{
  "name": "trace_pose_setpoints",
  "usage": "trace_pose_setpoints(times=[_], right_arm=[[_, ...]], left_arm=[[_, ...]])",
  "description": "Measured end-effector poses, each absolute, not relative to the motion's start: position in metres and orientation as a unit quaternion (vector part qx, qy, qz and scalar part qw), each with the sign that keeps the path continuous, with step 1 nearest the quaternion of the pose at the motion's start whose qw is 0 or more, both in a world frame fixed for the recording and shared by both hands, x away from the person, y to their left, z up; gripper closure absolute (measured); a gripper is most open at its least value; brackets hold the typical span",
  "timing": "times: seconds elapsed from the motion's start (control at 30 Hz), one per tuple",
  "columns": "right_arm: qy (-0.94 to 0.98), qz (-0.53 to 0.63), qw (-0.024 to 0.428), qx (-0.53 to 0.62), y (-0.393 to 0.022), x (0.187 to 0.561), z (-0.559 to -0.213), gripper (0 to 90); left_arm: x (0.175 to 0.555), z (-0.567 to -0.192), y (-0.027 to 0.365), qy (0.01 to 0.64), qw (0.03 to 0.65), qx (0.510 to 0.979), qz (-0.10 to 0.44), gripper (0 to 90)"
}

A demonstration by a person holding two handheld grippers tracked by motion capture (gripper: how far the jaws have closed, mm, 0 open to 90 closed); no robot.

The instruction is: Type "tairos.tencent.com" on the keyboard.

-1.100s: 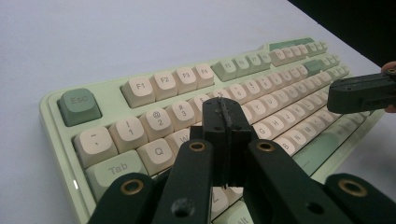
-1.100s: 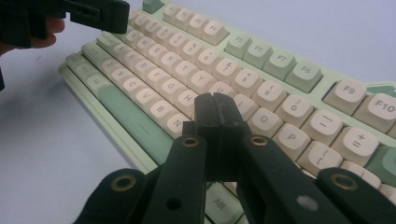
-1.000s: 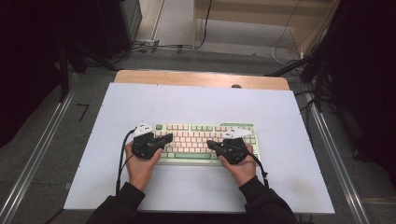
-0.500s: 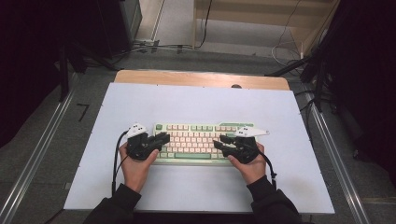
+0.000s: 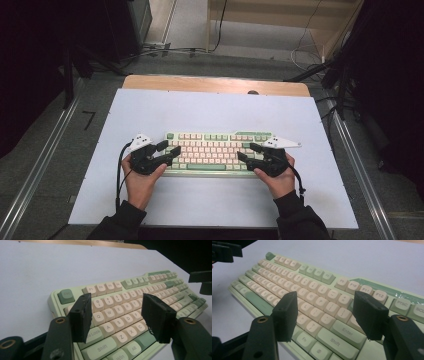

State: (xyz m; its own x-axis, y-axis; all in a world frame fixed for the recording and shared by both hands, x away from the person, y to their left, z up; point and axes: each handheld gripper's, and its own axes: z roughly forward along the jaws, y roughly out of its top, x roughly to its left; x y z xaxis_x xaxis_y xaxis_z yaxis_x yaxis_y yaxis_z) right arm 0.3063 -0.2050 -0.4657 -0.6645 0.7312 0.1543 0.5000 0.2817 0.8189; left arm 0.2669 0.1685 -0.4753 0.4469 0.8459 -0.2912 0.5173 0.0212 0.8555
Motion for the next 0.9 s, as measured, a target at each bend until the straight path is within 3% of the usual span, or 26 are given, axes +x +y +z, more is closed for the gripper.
trace_pose_setpoints(times=[0.9], right_arm=[[0.773, 0.444, 0.158, 0.425, -0.262, 0.291, -0.461, 34.2]], left_arm=[[0.242, -0.474, 0.189, 0.51, 0.488, 0.682, 0.192, 28.4]])
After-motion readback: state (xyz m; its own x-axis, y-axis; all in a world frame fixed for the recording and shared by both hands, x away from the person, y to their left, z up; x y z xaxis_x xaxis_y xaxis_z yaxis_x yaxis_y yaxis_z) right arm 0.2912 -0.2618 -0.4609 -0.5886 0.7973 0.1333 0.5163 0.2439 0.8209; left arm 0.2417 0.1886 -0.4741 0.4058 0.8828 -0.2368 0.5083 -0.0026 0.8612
